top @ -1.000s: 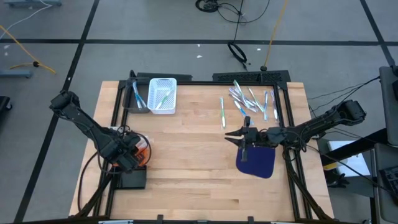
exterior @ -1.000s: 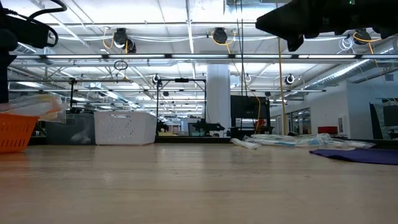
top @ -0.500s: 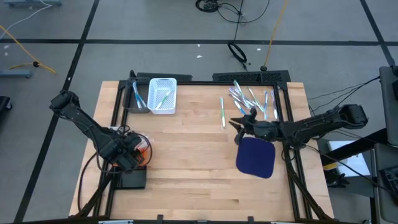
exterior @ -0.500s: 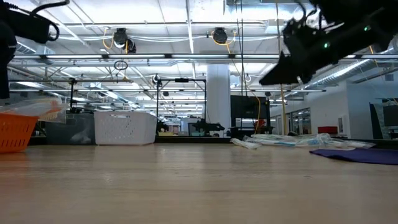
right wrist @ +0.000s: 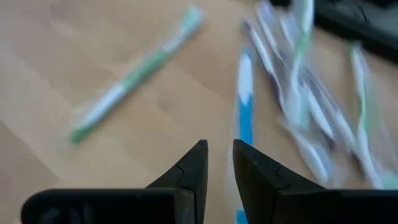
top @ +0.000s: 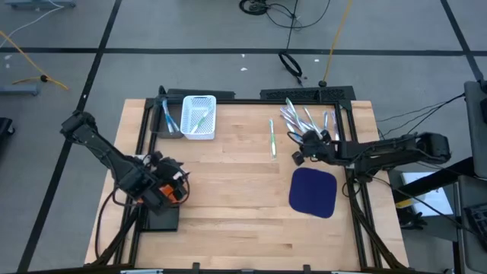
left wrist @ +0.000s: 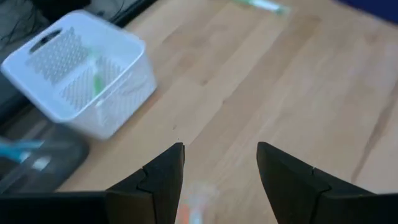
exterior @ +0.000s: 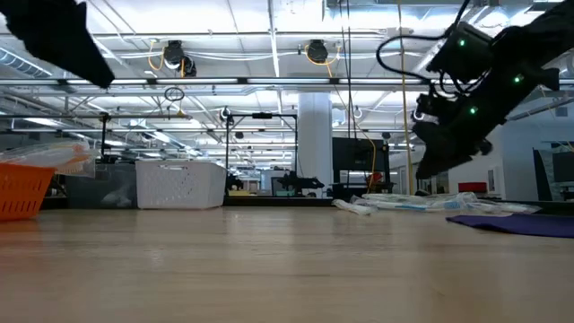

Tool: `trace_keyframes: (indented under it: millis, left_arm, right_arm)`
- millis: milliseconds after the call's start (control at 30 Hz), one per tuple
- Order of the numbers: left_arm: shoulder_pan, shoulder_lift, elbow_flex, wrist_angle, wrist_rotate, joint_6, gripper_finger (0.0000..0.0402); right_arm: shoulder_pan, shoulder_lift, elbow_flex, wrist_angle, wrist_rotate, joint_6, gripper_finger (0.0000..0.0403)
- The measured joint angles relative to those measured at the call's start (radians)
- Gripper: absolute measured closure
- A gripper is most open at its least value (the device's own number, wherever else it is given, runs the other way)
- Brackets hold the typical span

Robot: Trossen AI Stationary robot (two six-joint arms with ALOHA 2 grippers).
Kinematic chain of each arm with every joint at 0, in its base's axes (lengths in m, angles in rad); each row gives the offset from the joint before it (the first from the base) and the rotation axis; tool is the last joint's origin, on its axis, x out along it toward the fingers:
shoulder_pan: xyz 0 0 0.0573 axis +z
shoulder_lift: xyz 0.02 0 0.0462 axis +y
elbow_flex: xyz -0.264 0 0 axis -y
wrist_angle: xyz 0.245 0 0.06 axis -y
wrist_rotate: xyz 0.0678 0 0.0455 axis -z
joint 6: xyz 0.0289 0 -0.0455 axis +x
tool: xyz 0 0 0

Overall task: Pick & Place Toothbrushes
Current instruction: Put the blue toothbrush into the gray bin

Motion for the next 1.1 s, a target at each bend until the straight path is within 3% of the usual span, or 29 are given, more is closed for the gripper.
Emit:
trace_keyframes:
  millis: [267, 500, 1100]
  left_arm:
    - [0.069, 0.0, 0.0, 0.271, -0.063, 0.275, 0.0197]
    - [0.142, 0.0, 0.0, 0.419, -0.064, 0.448, 0.0197]
    - [0.219, 0.0, 0.0, 0.445, -0.063, 0.468, 0.0197]
  right_arm:
    - [-0.069, 0.0, -0.081, 0.006, -0.076, 0.05, 0.0332]
    - [-0.094, 0.0, -0.139, 0.143, -0.179, 0.046, 0.0332]
    - [-0.093, 0.0, -0.165, 0.103, -0.17, 0.014, 0.0332]
